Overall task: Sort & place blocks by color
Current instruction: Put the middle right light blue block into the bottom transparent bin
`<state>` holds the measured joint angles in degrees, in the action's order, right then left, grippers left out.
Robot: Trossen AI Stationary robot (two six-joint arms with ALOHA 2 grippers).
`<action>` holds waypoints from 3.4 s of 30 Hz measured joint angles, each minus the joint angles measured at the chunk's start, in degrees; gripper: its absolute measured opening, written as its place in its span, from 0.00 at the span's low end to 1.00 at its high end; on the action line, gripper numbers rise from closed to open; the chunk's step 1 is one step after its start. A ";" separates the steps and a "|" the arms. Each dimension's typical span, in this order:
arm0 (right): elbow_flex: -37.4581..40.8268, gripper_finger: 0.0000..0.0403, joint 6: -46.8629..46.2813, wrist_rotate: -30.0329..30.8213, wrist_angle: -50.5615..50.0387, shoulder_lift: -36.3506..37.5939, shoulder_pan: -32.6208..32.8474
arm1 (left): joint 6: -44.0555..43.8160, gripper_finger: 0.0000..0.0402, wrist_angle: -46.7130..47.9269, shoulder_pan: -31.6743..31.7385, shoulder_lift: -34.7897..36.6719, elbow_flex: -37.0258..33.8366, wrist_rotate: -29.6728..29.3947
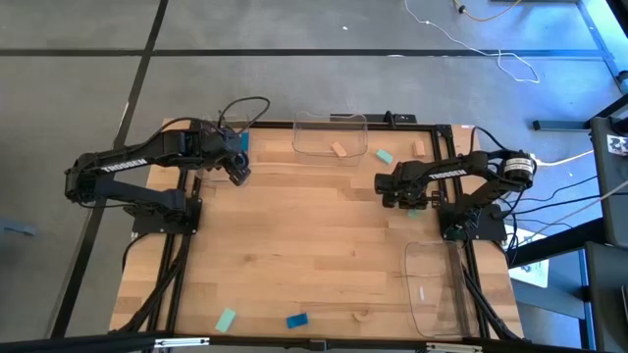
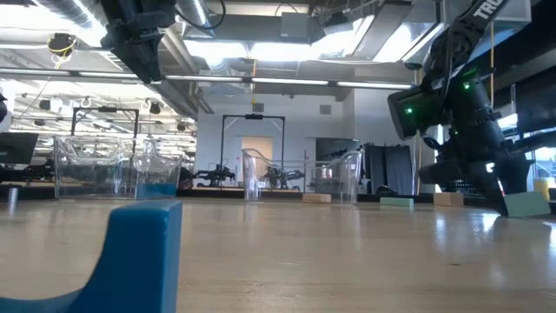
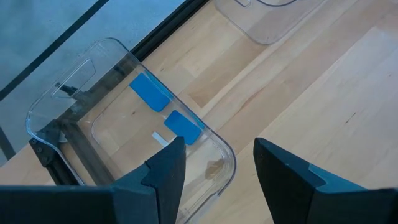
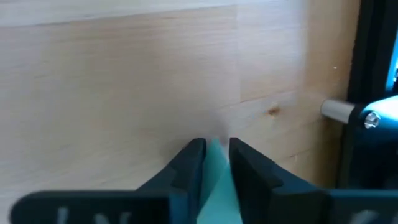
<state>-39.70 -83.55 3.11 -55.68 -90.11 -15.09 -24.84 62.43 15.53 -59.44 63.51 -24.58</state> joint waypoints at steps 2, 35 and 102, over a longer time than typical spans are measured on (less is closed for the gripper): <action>0.00 0.15 0.46 -0.02 0.28 0.00 0.00 | 0.00 0.45 0.01 0.00 0.00 0.00 0.00; 0.13 0.03 17.17 1.10 1.84 -0.02 -0.02 | -0.08 0.45 -0.01 0.00 0.00 0.00 0.00; -10.14 0.37 60.04 -16.35 4.77 4.37 0.79 | -0.53 0.45 -0.10 -0.07 -0.02 -0.02 -0.44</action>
<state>-49.84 -23.51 -13.23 -50.91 -85.73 -14.31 -25.37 62.33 15.46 -59.46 63.48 -25.02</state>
